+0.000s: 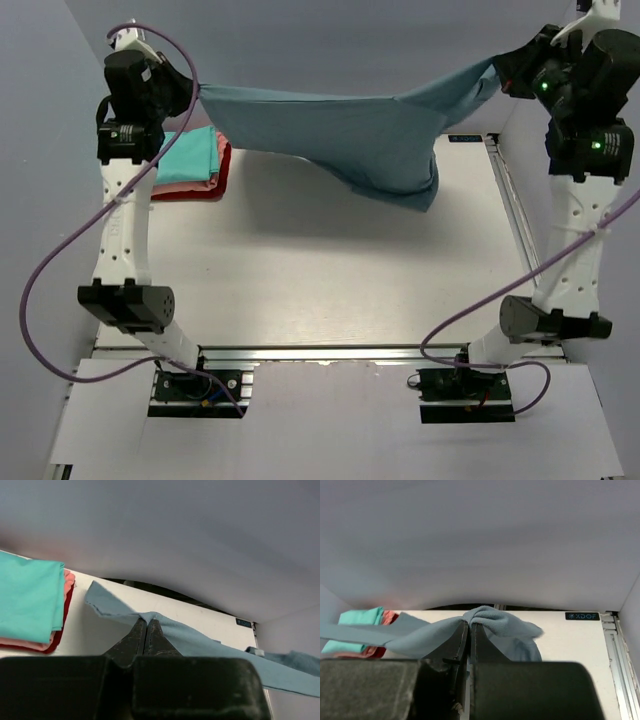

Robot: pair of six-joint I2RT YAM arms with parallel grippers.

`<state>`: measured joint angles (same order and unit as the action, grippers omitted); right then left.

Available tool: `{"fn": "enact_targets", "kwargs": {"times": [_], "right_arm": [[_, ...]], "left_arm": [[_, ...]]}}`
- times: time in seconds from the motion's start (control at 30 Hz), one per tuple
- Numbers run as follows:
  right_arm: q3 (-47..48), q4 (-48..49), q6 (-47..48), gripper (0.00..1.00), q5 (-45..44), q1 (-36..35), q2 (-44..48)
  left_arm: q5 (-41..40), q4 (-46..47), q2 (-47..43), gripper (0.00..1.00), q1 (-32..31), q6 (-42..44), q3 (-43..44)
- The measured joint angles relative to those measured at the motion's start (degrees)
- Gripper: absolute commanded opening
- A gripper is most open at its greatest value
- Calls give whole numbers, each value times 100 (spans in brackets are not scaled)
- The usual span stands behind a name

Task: Fold and stack the t-shirts
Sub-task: Flatten out the tshirt

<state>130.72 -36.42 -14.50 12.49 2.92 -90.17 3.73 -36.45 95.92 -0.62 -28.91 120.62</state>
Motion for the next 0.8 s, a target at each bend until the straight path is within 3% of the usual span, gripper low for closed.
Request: {"fn": "enact_targets", "kwargs": {"times": [0.2, 0.5, 0.67, 0.8], "right_arm": [[-109, -90, -26, 0, 184, -22, 802], [-48, -151, -107, 0, 332, -17, 2284], [313, -76, -205, 0, 476, -15, 2380], [365, -94, -216, 0, 597, -15, 1991]], "left_arm": [[52, -72, -826, 0, 11, 175, -297], [-11, -516, -2020, 0, 13, 256, 245], [-131, -625, -2236, 0, 13, 254, 813], [-251, -262, -2426, 0, 13, 238, 170]]}}
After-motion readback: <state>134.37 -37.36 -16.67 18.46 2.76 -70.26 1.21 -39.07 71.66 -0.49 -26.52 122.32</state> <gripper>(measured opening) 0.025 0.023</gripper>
